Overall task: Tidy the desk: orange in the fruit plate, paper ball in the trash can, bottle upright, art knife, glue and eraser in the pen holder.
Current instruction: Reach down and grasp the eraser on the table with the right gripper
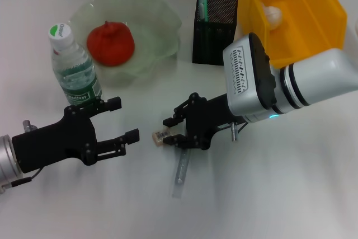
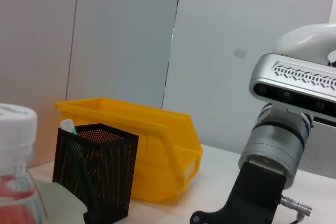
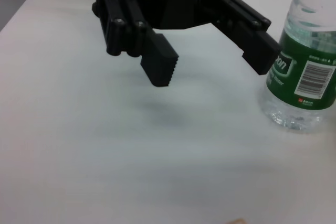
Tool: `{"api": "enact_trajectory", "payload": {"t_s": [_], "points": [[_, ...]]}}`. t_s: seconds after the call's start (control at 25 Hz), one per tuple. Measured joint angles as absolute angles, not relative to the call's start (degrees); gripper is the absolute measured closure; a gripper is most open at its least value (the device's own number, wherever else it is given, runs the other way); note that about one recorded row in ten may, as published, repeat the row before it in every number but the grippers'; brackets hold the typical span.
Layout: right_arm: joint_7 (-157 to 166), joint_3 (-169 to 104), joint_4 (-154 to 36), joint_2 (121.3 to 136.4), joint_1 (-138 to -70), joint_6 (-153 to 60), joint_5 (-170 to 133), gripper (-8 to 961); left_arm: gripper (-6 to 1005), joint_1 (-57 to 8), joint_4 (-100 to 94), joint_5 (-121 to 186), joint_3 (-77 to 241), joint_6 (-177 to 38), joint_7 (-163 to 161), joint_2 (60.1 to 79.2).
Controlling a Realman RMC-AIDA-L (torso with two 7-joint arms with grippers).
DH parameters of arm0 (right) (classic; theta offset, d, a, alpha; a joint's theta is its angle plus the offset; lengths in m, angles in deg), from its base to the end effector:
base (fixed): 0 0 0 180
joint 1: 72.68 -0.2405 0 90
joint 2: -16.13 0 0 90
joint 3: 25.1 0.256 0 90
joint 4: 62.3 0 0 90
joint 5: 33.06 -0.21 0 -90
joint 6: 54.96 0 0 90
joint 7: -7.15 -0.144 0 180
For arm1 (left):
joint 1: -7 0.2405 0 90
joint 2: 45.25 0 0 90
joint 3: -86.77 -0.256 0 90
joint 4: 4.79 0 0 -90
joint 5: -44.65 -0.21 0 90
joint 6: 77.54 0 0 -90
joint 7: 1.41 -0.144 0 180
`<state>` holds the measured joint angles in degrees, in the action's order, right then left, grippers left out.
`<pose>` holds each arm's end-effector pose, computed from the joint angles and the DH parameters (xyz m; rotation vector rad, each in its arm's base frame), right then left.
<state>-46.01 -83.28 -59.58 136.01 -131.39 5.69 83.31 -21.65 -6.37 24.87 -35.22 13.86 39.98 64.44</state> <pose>0.1923 0.3612 -0.1302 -3.0672 -0.1319 0.1194 -0.3122 0.2666 -0.0202 -2.6085 -0.4644 -0.9024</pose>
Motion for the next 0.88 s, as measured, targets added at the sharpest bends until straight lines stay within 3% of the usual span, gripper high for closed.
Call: {"api": "enact_trajectory", "payload": {"t_s": [0.48,0.88], "points": [[-45.9,-83.3,-60.0,136.01,-131.5,6.1,83.4,685,155,-21.7,-6.4,24.9,-34.8,13.9,40.0,64.43],[-45.9,-83.0,-59.7,136.01,-131.4,6.8,83.2,680,155,-21.7,-6.4,24.9,-34.6,13.9,40.0,64.43]]}}
